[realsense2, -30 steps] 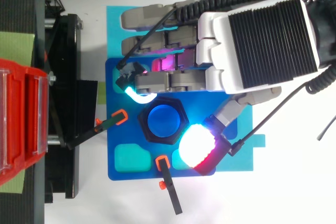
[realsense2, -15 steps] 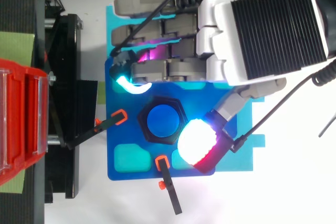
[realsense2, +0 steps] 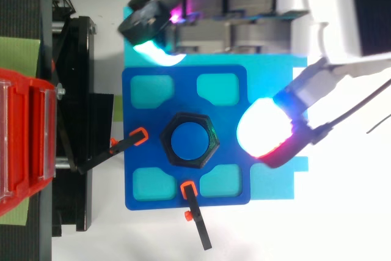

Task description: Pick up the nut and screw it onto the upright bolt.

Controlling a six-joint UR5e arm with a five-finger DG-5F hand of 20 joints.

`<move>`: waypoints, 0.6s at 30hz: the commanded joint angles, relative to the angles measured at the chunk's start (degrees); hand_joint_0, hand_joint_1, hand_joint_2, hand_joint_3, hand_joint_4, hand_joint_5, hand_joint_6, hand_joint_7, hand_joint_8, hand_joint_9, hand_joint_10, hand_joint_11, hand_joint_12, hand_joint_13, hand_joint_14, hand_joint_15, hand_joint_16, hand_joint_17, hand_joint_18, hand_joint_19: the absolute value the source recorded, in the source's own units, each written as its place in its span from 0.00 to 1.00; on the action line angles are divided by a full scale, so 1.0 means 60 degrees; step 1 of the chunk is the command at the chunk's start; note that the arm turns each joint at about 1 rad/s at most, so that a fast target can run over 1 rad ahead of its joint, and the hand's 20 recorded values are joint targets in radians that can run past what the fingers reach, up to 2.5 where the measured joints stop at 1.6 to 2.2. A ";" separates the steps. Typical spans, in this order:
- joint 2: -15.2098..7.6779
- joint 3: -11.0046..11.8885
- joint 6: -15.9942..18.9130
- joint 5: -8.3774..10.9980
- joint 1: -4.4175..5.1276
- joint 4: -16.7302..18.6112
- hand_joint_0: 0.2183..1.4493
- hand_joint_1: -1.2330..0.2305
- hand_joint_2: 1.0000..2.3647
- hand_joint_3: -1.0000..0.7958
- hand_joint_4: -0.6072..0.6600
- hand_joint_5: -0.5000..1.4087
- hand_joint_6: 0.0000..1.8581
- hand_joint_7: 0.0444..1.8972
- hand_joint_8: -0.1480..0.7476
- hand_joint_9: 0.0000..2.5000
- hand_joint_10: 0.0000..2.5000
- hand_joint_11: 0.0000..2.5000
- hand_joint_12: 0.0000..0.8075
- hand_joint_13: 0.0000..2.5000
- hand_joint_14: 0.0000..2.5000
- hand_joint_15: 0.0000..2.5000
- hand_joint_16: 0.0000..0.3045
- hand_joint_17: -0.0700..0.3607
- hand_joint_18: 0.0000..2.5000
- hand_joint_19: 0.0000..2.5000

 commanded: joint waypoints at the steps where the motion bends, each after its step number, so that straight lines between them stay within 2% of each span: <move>1: 0.0268 -0.0012 -0.0327 0.0187 -0.0025 -0.0858 0.23 0.66 0.00 0.28 0.63 0.17 0.27 0.36 0.43 0.19 0.00 0.00 0.42 0.07 0.00 0.00 0.12 0.36 0.00 0.00; 8: 0.0883 -0.0056 -0.0591 0.0451 -0.0025 -0.1781 0.23 0.64 0.00 0.28 0.63 0.17 0.27 0.36 0.43 0.18 0.00 0.00 0.43 0.06 0.00 0.00 0.12 0.36 0.00 0.00; 11: 0.1396 -0.0672 -0.0664 0.0758 0.0019 -0.1839 0.24 0.64 0.00 0.28 0.64 0.17 0.27 0.36 0.43 0.17 0.00 0.00 0.43 0.06 0.00 0.00 0.13 0.36 0.00 0.00; 12: 0.1630 -0.1023 -0.0635 0.0890 0.0049 -0.1751 0.24 0.64 0.00 0.28 0.63 0.17 0.27 0.36 0.43 0.17 0.00 0.00 0.43 0.06 0.00 0.00 0.13 0.37 0.00 0.00; 13: 0.1776 -0.1214 -0.0635 0.0978 0.0063 -0.1664 0.24 0.64 0.00 0.28 0.63 0.17 0.27 0.36 0.43 0.17 0.00 0.00 0.43 0.06 0.00 0.00 0.13 0.37 0.00 0.00; 15: 0.2377 -0.2078 -0.0576 0.1417 0.0122 -0.1078 0.24 0.64 0.00 0.28 0.63 0.17 0.27 0.36 0.43 0.17 0.00 0.00 0.43 0.05 0.00 0.00 0.13 0.37 0.00 0.00; 18: 0.2758 -0.2634 -0.0533 0.1681 0.0166 -0.0667 0.23 0.63 0.00 0.28 0.63 0.16 0.27 0.36 0.42 0.15 0.00 0.00 0.44 0.04 0.00 0.00 0.13 0.37 0.00 0.00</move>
